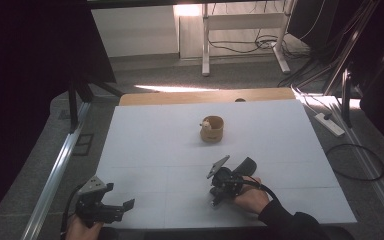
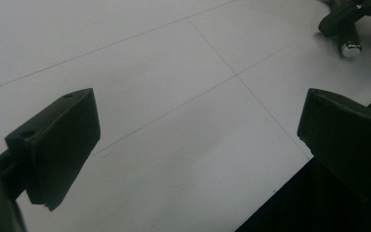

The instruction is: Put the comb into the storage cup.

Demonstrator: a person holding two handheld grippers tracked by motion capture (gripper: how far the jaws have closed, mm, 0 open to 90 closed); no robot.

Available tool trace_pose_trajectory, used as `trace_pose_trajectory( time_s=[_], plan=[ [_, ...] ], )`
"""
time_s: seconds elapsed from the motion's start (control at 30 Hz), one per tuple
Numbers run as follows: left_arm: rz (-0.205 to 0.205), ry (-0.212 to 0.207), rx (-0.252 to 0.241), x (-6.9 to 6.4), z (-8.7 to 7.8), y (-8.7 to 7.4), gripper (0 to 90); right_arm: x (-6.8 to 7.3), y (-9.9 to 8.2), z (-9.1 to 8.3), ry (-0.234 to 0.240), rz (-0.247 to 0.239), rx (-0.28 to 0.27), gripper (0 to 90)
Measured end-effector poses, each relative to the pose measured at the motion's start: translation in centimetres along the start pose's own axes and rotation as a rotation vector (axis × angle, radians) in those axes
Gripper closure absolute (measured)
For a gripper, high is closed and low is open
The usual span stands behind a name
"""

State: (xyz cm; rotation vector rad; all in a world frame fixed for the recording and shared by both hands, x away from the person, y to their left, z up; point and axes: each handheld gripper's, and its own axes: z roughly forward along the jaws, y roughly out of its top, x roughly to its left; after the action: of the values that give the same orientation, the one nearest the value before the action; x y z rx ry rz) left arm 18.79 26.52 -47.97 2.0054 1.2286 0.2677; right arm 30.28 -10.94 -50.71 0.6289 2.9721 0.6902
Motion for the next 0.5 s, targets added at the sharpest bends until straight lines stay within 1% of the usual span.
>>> trace_pose_trajectory(
  time_s=[0.13,0.5],
  plan=[
    [0.000,0.001,0.000,0.0,0.0,0.0,2.3,0.4,-0.3,-0.1,0.012,-0.009,0.008,89.9],
    [0.000,-0.001,-0.001,0.0,0.0,0.0,2.3,0.4,-1.6,-0.9,0.020,0.001,0.022,89.9]
  ],
)
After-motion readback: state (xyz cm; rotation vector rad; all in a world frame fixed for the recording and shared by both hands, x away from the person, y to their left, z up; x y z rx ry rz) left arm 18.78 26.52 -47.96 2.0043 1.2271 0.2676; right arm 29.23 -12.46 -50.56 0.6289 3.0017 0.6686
